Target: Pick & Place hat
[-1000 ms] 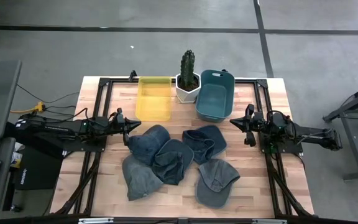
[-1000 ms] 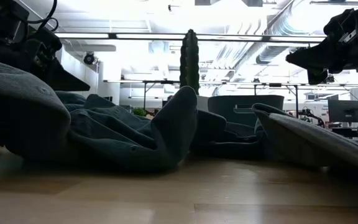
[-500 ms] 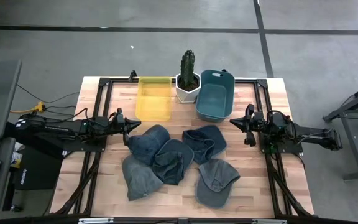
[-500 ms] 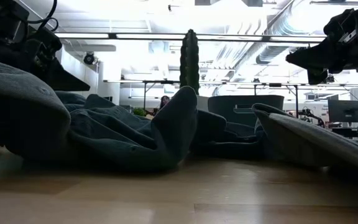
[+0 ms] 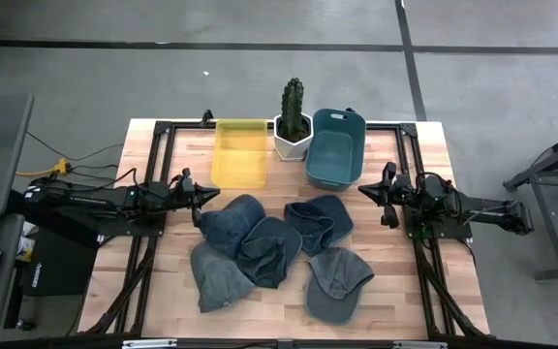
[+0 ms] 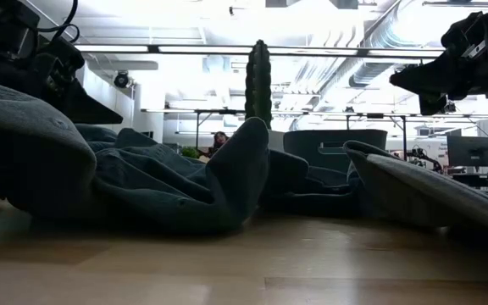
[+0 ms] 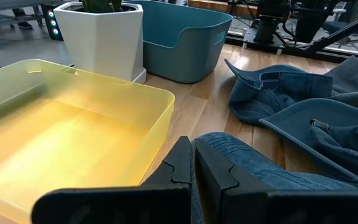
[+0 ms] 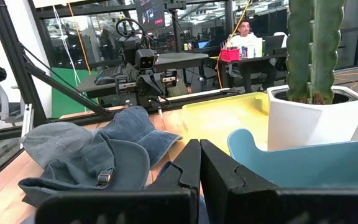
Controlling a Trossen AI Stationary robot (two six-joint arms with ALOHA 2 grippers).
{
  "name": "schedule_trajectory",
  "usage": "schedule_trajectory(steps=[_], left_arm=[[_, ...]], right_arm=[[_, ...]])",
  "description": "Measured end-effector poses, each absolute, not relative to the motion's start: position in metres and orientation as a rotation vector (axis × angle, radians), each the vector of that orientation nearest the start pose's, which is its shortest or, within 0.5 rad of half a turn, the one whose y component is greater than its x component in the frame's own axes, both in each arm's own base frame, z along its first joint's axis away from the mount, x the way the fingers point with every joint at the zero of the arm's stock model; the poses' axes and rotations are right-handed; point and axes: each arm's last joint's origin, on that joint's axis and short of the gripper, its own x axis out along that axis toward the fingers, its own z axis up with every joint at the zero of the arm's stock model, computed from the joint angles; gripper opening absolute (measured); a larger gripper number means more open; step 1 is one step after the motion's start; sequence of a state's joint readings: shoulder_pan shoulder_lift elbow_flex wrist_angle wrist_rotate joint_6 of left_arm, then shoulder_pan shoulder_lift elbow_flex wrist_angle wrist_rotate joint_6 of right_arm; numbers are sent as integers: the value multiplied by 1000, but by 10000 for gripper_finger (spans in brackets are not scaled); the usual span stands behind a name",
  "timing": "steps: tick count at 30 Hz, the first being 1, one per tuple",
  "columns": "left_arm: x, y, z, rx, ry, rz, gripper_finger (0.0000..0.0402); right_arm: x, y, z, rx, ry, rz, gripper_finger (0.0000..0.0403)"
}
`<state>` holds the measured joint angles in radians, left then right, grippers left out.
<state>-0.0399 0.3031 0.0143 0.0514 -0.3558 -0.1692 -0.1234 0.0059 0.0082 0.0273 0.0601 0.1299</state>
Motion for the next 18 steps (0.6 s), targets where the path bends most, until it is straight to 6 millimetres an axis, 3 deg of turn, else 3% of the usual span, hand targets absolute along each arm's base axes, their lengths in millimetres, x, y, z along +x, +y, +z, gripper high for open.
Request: schedule_trajectory(steps=[18], left_arm=[[113,5,148,-124,207,308,1]], right_arm=[[97,-14,168,129,-41,-181,1]])
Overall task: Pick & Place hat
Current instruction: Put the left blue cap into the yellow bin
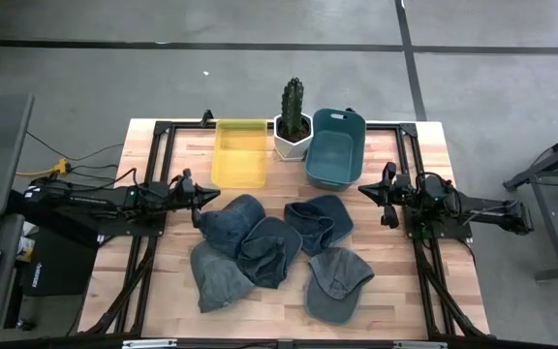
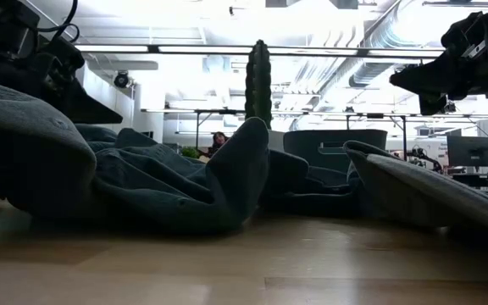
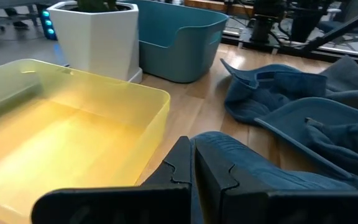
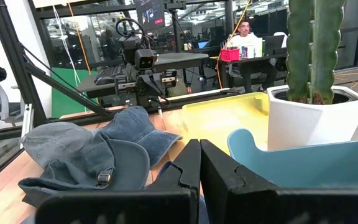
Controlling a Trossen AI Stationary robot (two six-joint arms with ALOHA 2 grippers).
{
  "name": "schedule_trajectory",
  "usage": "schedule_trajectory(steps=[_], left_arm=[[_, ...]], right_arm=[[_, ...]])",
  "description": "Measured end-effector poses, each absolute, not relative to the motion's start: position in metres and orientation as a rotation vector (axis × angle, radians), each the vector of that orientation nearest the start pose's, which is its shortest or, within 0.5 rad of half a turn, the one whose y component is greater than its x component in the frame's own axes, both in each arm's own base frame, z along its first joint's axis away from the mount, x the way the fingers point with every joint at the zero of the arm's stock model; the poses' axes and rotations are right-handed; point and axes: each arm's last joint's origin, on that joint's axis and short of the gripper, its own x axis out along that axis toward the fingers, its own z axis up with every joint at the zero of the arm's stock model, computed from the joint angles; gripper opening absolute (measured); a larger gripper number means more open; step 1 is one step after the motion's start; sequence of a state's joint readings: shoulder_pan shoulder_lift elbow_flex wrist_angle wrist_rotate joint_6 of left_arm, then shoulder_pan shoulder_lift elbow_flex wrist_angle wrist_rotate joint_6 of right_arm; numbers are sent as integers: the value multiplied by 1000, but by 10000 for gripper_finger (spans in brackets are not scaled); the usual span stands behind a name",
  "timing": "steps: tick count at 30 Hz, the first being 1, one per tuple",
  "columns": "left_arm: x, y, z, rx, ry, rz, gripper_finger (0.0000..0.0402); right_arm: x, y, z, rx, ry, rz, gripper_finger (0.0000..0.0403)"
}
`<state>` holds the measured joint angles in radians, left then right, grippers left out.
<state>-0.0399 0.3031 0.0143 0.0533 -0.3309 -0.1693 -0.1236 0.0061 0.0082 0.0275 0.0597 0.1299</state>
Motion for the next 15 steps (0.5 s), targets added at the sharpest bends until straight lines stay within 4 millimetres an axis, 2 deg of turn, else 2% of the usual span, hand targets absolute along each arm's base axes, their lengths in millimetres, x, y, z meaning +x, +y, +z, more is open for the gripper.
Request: schedule_trajectory(steps=[10,15], left_arm=[[113,4,149,-130,200,276,1],[114,6,163,-128,163,337,1]], right_arm=[[97,-14,168,129,-41,-181,1],[97,-14,168,129,-41,-181,1]])
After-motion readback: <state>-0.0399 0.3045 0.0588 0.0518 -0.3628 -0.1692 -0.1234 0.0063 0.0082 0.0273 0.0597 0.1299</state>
